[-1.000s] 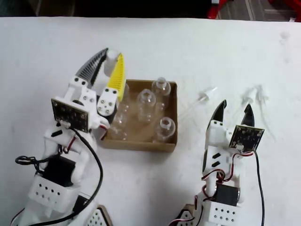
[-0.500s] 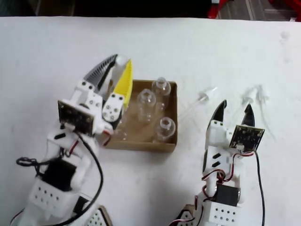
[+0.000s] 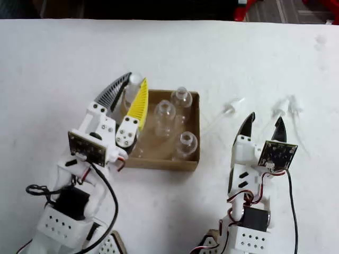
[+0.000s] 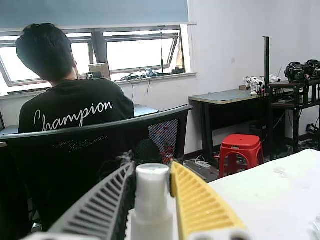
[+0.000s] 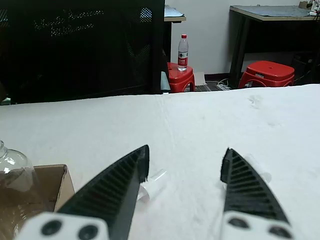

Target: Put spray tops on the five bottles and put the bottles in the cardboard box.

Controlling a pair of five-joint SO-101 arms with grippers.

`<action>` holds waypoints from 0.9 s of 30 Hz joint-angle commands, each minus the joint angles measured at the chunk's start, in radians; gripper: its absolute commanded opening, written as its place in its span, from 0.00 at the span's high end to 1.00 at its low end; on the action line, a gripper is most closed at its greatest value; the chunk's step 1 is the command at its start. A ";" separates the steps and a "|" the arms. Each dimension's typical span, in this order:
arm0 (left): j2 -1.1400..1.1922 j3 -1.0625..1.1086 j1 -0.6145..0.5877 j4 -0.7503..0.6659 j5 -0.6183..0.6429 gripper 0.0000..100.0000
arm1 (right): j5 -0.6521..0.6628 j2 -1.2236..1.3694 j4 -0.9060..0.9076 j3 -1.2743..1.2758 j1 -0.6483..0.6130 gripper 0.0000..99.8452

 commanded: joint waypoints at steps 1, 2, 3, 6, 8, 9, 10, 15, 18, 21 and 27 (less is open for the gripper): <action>-0.015 0.002 -0.010 -0.043 -0.008 0.98 | 0.005 -0.005 -0.018 0.008 -0.005 0.79; -0.016 -0.002 -0.012 -0.043 -0.008 0.98 | 0.005 -0.005 -0.018 0.008 -0.005 0.79; -0.018 -0.002 -0.012 -0.043 -0.008 0.98 | 0.005 -0.005 -0.018 0.008 -0.005 0.79; -0.018 -0.003 -0.007 -0.043 -0.014 0.98 | 0.005 -0.005 -0.018 0.008 -0.005 0.79; -0.018 -0.003 -0.007 -0.043 -0.014 0.98 | 0.005 -0.005 -0.018 0.008 -0.005 0.79; -0.018 -0.003 -0.007 -0.043 -0.011 0.98 | 0.005 -0.005 -0.018 0.008 -0.005 0.79; -0.018 -0.012 -0.005 -0.041 -0.008 0.98 | 0.005 -0.005 -0.018 0.008 -0.005 0.79; -0.016 -0.172 0.018 0.110 -0.005 0.98 | 0.005 -0.005 -0.018 0.008 -0.005 0.79; -0.008 -0.250 0.018 0.187 -0.005 0.98 | 0.005 -0.005 -0.019 0.008 -0.005 0.79; -0.008 -0.236 0.010 0.157 -0.011 0.98 | 0.005 -0.005 -0.019 0.008 -0.005 0.79; -0.008 -0.103 0.012 -0.018 -0.015 0.98 | 0.005 -0.005 -0.019 0.008 -0.005 0.79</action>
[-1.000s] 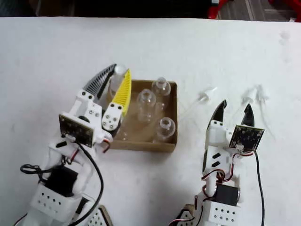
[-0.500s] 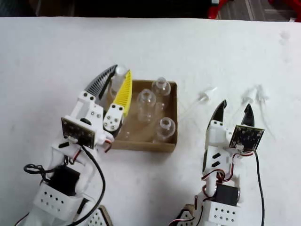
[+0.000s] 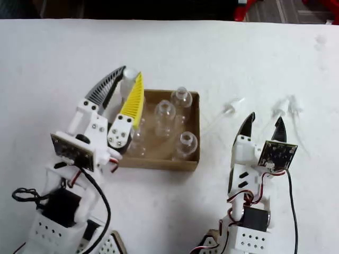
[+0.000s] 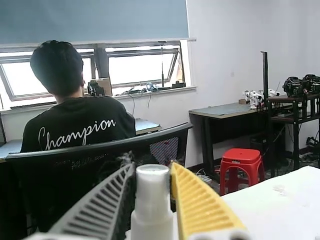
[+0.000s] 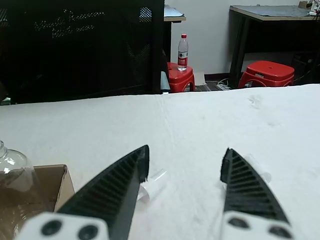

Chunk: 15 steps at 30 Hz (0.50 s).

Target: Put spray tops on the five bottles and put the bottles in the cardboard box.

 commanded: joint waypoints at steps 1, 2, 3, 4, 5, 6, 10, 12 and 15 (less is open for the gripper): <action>-0.007 0.068 0.005 -0.164 -0.012 0.98 | 0.005 -0.005 -0.019 0.008 -0.005 0.79; -0.007 0.086 0.004 -0.192 -0.012 0.98 | 0.005 -0.005 -0.019 0.008 -0.005 0.79; -0.007 0.100 0.004 -0.207 -0.012 0.98 | 0.005 -0.005 -0.019 0.008 -0.005 0.79; -0.007 0.112 0.004 -0.216 -0.012 0.98 | 0.005 -0.004 -0.018 0.008 -0.005 0.79; -0.007 0.120 0.004 -0.221 -0.012 0.98 | 0.005 -0.004 -0.018 0.008 -0.005 0.79; -0.007 0.123 0.004 -0.222 -0.012 0.98 | 0.005 -0.004 -0.018 0.008 -0.005 0.79; -0.010 0.124 -0.010 -0.219 -0.012 0.98 | 0.005 -0.002 -0.018 0.008 -0.005 0.79; -0.012 0.126 -0.018 -0.219 -0.012 0.98 | 0.005 -0.002 -0.018 0.008 -0.005 0.79; -0.010 0.129 -0.027 -0.218 -0.012 0.98 | 0.005 -0.002 -0.018 0.008 -0.005 0.79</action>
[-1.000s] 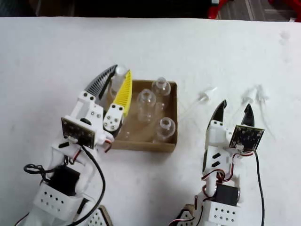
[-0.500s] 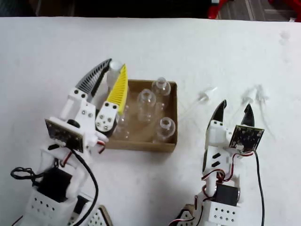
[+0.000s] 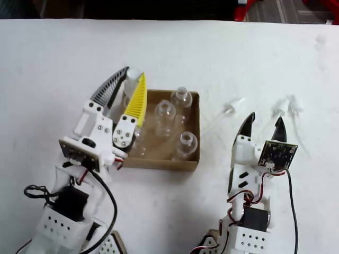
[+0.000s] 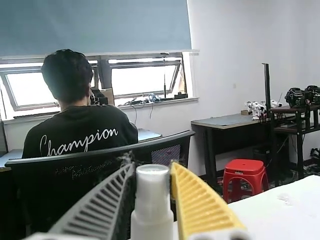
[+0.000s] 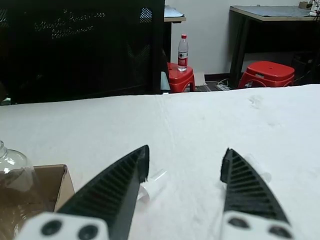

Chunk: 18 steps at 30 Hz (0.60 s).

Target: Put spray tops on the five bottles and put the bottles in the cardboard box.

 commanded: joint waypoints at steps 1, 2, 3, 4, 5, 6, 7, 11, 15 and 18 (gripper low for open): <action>-0.010 -0.002 -0.025 -0.028 -0.012 0.98 | 0.005 -0.002 -0.018 0.008 -0.005 0.79; -0.010 -0.002 -0.024 -0.028 -0.012 0.98 | 0.005 -0.002 -0.018 0.008 -0.005 0.79; -0.010 -0.002 -0.021 -0.018 -0.012 0.98 | 0.005 -0.002 -0.018 0.008 -0.005 0.79; -0.010 -0.003 -0.019 -0.003 -0.012 0.98 | 0.005 -0.002 -0.018 0.008 -0.005 0.79; -0.010 -0.003 -0.018 0.008 -0.012 0.98 | 0.005 -0.002 -0.018 0.008 -0.005 0.79; -0.010 -0.003 -0.018 0.015 -0.012 0.98 | 0.005 -0.002 -0.018 0.008 -0.005 0.79; -0.008 -0.002 -0.018 0.023 -0.012 0.98 | 0.005 -0.002 -0.018 0.008 -0.005 0.79; -0.008 -0.002 -0.025 0.037 -0.012 0.98 | 0.005 -0.002 -0.018 0.008 -0.005 0.79; -0.013 0.035 -0.018 0.028 -0.012 0.98 | 0.005 -0.002 -0.018 0.008 -0.005 0.79; -0.013 0.064 -0.018 0.028 -0.006 0.98 | 0.005 -0.002 -0.018 0.008 -0.005 0.79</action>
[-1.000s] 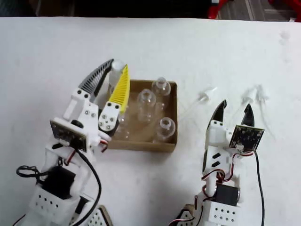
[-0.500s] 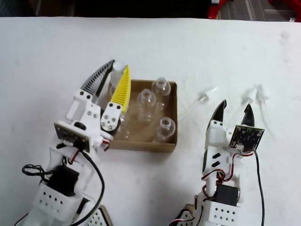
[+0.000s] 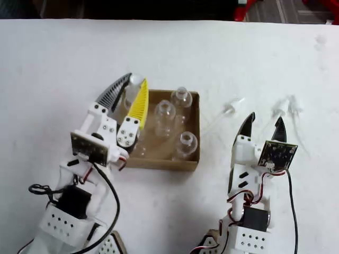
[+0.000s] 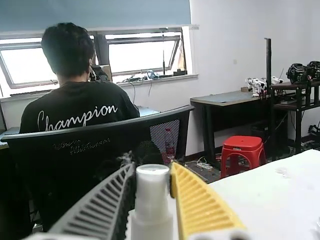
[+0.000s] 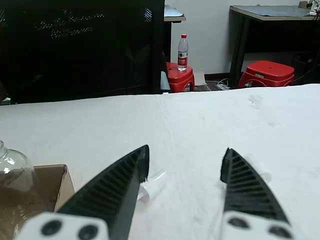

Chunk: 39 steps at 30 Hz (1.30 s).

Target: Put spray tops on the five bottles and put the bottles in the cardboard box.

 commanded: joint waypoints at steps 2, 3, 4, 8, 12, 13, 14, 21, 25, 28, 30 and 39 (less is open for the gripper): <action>-0.015 0.025 -0.012 -0.006 -0.005 0.98 | 0.005 -0.002 -0.018 0.008 -0.005 0.79; -0.015 0.031 -0.013 -0.006 -0.003 0.98 | 0.005 -0.002 -0.018 0.008 -0.005 0.79; -0.015 0.038 -0.015 -0.006 -0.003 0.98 | 0.005 -0.002 -0.018 0.008 -0.005 0.79; -0.015 0.055 -0.015 -0.005 0.011 0.98 | 0.005 -0.002 -0.018 0.008 -0.005 0.79; -0.015 0.058 -0.016 0.003 0.132 0.98 | 0.005 -0.002 -0.018 0.008 -0.005 0.79; -0.015 0.060 -0.016 0.003 0.146 0.98 | 0.005 -0.002 -0.018 0.008 -0.005 0.79; -0.015 0.074 -0.016 -0.005 0.143 0.98 | 0.005 -0.002 -0.018 0.008 -0.004 0.79; -0.015 0.138 -0.068 -0.006 0.172 0.98 | 0.005 -0.002 -0.018 0.008 -0.004 0.79; -0.015 0.141 -0.143 -0.002 0.250 0.98 | 0.005 -0.002 -0.018 0.008 -0.004 0.79; -0.016 0.183 -0.157 -0.006 0.296 0.98 | 0.005 -0.002 -0.018 0.008 -0.004 0.79; -0.016 0.218 -0.150 -0.006 0.313 0.98 | 0.005 -0.002 -0.018 0.008 -0.004 0.79; -0.016 0.250 -0.137 -0.006 0.324 0.98 | 0.005 -0.002 -0.018 0.008 -0.004 0.79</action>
